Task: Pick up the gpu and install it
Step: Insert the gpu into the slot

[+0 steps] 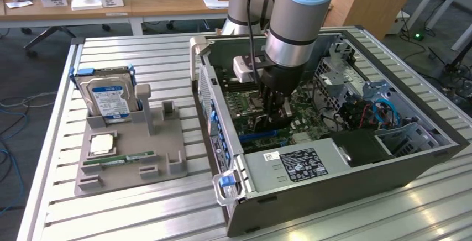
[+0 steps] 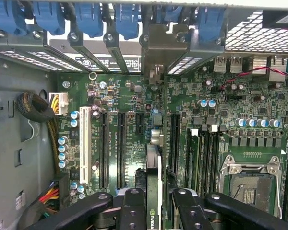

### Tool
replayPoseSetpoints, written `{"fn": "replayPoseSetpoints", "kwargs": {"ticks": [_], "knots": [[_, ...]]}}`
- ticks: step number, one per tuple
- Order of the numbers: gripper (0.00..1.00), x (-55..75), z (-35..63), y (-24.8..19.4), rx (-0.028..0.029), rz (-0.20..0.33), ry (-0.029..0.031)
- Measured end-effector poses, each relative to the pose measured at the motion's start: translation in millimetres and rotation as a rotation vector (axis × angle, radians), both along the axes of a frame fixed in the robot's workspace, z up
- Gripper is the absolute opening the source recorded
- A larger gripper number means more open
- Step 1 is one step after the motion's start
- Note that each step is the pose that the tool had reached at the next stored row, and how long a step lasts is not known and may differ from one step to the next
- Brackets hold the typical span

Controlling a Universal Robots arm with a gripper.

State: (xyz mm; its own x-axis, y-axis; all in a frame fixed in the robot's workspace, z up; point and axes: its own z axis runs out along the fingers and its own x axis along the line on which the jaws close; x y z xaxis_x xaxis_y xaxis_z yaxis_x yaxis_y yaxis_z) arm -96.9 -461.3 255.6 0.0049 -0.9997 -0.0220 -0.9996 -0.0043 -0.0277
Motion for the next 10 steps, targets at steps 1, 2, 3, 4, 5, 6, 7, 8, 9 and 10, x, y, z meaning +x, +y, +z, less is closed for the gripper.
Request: {"fn": "replayPoseSetpoints", "kwargs": {"ticks": [1,2,3,4,5,6,7,8,9,10], "knots": [[0.26,-0.1,0.0,-0.2,0.0002,0.000,0.0000],[0.26,-0.2,-0.1,-0.3,0.0004,0.000,-0.0001],[0.26,-0.5,-0.1,-0.3,0.0005,0.000,0.0000],[0.26,-0.8,0.0,-0.3,0.0006,0.000,-0.0001],[0.26,-1.3,0.0,-0.4,0.0009,0.000,-0.0001],[0.26,-1.7,-0.1,-0.4,0.0014,0.000,-0.0003],[0.26,-1.9,-0.1,-0.3,0.0017,0.000,-0.0003],[0.26,-1.9,-0.1,-0.3,0.0017,-0.001,-0.0003],[0.26,-1.9,-0.1,-0.4,0.0018,-0.002,-0.0003],[0.26,-2.0,-0.2,-0.4,0.0017,-0.003,-0.0003]]}}
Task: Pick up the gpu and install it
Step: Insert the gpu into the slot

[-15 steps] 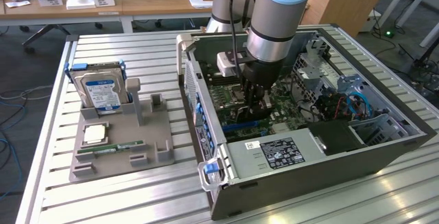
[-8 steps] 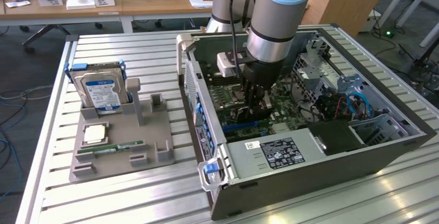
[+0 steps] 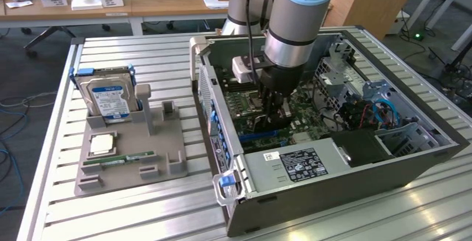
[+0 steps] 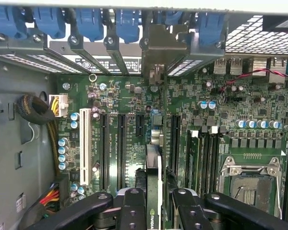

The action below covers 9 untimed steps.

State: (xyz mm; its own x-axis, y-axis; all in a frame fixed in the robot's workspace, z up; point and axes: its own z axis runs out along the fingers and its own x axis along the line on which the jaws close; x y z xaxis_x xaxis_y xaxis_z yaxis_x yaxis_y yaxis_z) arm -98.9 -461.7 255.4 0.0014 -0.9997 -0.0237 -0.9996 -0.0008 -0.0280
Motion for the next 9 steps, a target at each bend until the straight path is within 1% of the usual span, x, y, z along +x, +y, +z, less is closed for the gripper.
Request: {"fn": "replayPoseSetpoints", "kwargs": {"ticks": [2,9], "knots": [[0.26,0.0,-0.6,0.0,0.0000,-0.009,0.0000],[0.26,0.0,-3.0,0.0,0.0003,-0.009,-0.0002]]}}
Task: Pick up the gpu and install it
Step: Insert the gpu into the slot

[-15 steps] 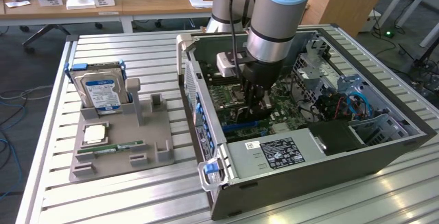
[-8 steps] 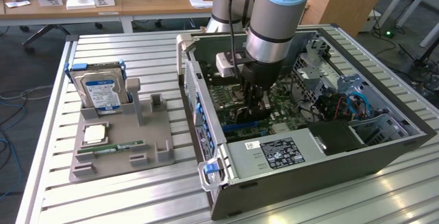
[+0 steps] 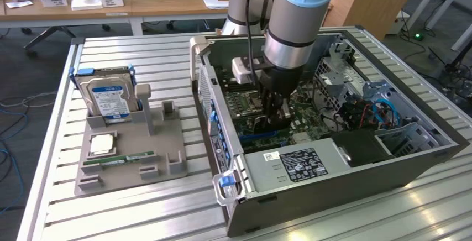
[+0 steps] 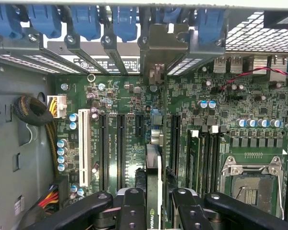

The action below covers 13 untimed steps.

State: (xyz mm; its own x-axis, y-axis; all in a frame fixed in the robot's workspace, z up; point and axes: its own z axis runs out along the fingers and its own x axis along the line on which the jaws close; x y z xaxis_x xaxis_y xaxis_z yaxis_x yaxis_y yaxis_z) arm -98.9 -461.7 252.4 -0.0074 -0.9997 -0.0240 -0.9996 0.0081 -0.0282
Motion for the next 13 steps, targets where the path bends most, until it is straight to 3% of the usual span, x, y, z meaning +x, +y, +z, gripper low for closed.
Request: {"fn": "replayPoseSetpoints", "kwargs": {"ticks": [13], "knots": [[0.26,-0.1,-1.5,-0.1,-0.0002,0.000,0.0002]]}}
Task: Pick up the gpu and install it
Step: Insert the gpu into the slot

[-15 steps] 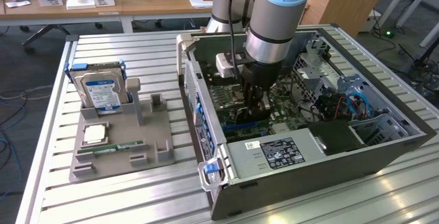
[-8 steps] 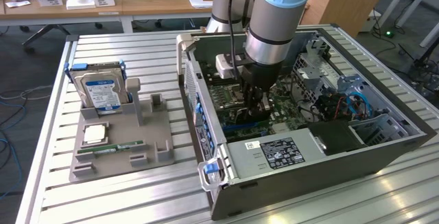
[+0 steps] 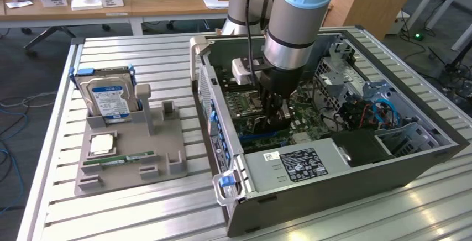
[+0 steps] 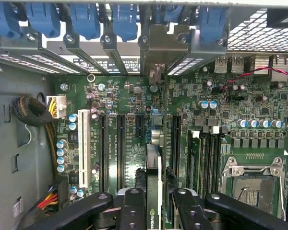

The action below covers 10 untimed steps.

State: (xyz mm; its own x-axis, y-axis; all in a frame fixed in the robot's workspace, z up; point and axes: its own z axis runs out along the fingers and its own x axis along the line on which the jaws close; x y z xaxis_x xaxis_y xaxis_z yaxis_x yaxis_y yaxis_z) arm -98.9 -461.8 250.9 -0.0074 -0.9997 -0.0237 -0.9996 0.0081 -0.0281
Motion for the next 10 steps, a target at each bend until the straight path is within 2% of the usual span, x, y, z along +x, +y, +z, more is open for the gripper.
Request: {"fn": "replayPoseSetpoints", "kwargs": {"ticks": [10], "knots": [[0.26,-1.0,0.0,0.0,0.0000,0.000,-0.0009]]}}
